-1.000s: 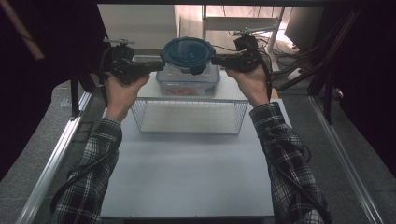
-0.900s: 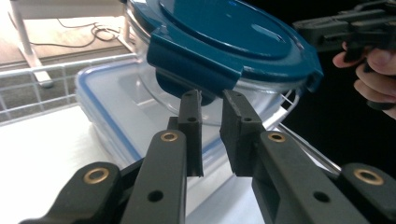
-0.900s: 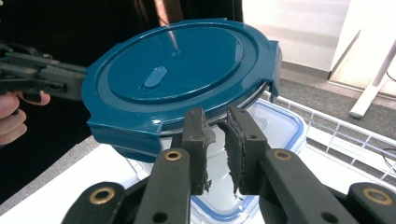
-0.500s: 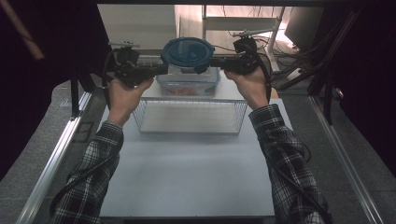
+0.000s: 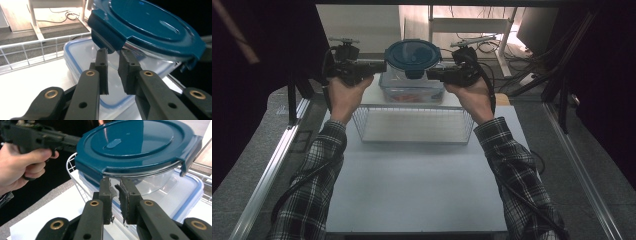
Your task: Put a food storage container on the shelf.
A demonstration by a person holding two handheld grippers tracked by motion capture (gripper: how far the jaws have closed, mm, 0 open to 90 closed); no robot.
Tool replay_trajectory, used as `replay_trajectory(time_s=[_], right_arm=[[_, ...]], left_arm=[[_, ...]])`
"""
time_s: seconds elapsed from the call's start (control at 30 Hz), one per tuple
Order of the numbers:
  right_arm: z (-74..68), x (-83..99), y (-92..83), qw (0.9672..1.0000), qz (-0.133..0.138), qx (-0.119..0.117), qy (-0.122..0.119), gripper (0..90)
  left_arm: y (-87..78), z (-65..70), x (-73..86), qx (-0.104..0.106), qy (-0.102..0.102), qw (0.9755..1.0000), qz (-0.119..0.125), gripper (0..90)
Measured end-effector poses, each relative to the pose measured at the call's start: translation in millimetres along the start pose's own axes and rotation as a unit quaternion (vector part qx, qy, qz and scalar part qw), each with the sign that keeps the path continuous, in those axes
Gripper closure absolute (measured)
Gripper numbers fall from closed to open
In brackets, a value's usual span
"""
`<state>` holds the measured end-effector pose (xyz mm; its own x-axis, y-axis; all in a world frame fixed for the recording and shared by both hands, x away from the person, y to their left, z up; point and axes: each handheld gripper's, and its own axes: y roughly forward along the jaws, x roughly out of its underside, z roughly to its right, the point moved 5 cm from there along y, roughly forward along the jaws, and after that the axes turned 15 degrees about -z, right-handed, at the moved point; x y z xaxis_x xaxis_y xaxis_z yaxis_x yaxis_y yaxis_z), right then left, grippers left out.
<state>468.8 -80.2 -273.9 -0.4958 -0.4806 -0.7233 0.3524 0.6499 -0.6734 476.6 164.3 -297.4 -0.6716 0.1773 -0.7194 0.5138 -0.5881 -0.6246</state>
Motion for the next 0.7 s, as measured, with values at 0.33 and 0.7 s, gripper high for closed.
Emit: replay_trajectory(time_s=[0.33,0.7], right_arm=[[1.2,24.1,-3.6,0.9996,-0.001,0.019,-0.020,57.0],[-25.0,114.6,1.4,0.9986,-0.006,0.031,-0.043,15.8]], left_arm=[[0.6,13.2,32.4,0.022,0.042,0.9989,-0.003,47.5],[9.9,47.9,130.2,0.044,0.104,0.9934,-0.021,10.1]])
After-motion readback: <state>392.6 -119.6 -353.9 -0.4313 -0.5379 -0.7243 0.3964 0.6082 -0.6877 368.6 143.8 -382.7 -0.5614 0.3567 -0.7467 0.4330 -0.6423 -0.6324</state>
